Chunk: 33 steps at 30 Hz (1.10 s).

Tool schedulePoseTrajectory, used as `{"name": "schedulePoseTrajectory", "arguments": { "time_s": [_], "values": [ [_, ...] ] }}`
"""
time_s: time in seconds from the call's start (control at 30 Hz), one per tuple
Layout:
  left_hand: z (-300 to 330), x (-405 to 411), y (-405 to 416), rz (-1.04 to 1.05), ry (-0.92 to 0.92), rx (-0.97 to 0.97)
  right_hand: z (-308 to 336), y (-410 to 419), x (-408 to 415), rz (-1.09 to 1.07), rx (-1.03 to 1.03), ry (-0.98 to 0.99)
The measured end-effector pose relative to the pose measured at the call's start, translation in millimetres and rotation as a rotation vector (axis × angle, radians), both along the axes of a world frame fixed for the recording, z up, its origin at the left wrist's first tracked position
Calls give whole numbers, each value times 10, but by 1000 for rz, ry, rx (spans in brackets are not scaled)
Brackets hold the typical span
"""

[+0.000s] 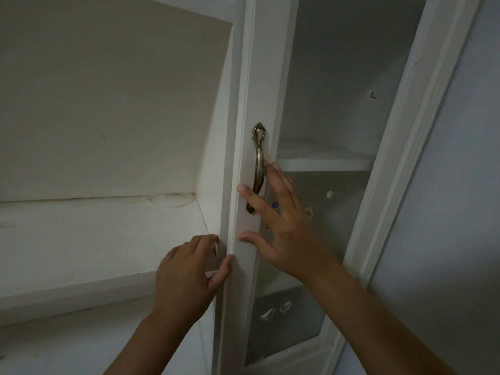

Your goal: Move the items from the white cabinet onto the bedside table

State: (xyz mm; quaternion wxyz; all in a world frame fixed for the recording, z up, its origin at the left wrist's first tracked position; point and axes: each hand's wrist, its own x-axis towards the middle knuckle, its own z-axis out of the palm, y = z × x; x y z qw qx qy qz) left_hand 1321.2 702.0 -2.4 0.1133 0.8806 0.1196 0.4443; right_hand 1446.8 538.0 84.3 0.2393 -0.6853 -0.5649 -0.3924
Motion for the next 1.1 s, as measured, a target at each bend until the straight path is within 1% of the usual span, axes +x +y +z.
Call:
{"name": "schedulePoseTrajectory", "arguments": {
  "time_s": [0.3, 0.43, 0.7, 0.97, 1.1],
  "values": [
    [-16, -3, 30, -7, -22, 29, -91, -15, 19, -44, -69, -23],
    [-59, 42, 52, -3, -32, 77, -247, 32, 80, -35, -57, -25],
    [-78, 79, 58, 31, -49, 125, -242, 58, 104, -67, -41, -51],
    [-3, -15, 46, 12, 30, 14, -186, 5, -63, -129, -76, -46],
    [-13, -77, 71, -70, 35, -57, -192, -53, -218, -165, -103, 30]
  ]
}}
